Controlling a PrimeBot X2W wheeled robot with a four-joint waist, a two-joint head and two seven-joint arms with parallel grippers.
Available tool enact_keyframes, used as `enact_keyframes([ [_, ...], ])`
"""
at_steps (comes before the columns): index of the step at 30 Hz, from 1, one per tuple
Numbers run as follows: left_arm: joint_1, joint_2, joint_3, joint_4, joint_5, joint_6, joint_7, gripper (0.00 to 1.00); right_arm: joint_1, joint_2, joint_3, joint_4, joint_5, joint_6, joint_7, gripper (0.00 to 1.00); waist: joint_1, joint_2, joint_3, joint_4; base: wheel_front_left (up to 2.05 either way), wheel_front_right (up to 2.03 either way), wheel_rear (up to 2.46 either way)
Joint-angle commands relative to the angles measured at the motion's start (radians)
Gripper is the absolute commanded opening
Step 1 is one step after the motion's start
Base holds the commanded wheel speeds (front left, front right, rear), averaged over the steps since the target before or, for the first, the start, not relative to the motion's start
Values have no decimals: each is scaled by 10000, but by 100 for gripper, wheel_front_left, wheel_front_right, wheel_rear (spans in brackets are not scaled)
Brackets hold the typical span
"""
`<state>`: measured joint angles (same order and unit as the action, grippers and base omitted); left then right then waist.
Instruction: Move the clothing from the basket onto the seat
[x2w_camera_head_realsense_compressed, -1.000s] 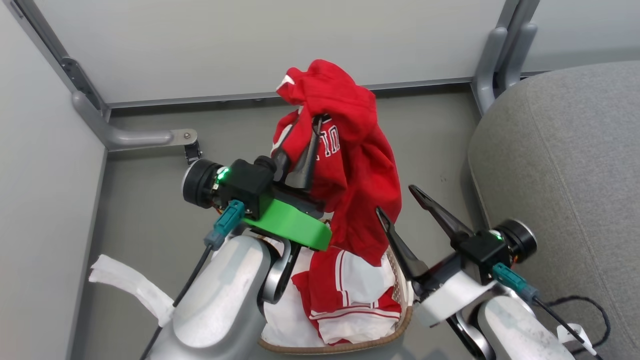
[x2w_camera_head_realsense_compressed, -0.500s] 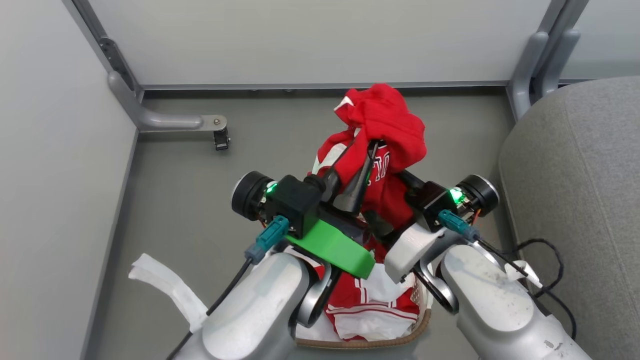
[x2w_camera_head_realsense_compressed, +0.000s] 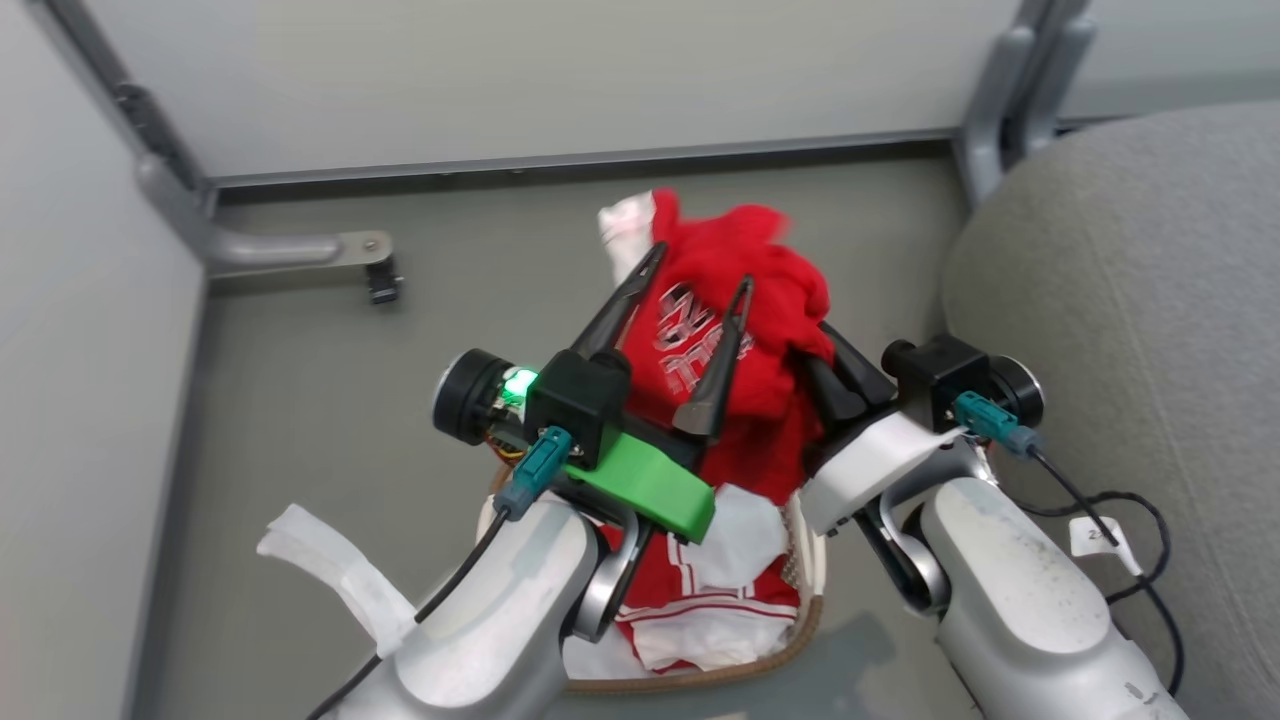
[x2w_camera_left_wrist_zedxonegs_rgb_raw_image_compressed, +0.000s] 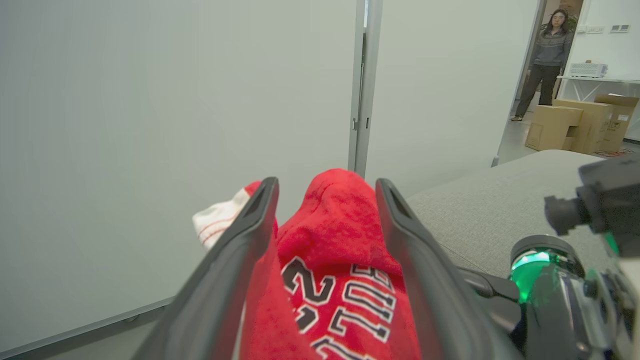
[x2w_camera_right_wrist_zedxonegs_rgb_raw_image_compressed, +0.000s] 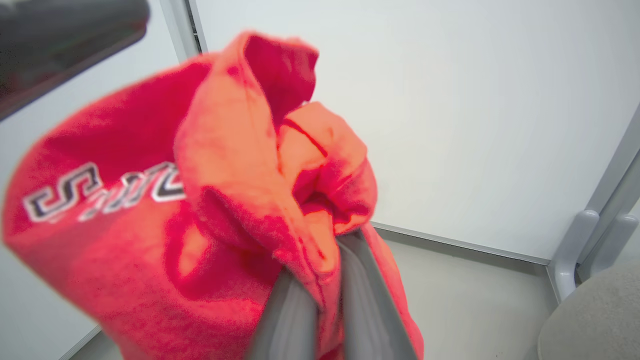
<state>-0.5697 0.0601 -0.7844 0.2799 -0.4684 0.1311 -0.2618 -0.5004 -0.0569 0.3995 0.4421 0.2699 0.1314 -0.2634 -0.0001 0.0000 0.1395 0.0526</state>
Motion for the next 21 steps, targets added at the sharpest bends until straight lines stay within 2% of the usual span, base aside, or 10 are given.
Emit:
enact_keyframes([
  [1, -93, 126, 68, 59, 244, 7, -33, 100, 191, -83, -146, -140, 84, -12, -20, 0, 1, 0, 232, -1196, 0, 0, 0],
  [7, 375, 179, 324, 160, 690, -310, -26, 100, 521, -160, -480, -656, 261, -13, -20, 0, 1, 0, 556, -3186, 0, 0, 0],
  [13, 604, 100, 532, 337, 1048, -724, -28, 100, 870, -294, -886, -950, 403, -12, -20, 0, 1, 0, 861, -4773, 0, 0, 0],
  [17, 657, 70, 642, 418, 1364, -940, -28, 100, 911, -364, -1355, -972, 422, -12, -20, 0, 1, 0, 1160, -5398, 0, 0, 0],
  [21, 661, 78, 754, 544, 1603, -1146, -27, 100, 489, -614, -1965, -836, 293, -13, -21, 0, 1, 0, 1489, -5664, 0, 0, 0],
])
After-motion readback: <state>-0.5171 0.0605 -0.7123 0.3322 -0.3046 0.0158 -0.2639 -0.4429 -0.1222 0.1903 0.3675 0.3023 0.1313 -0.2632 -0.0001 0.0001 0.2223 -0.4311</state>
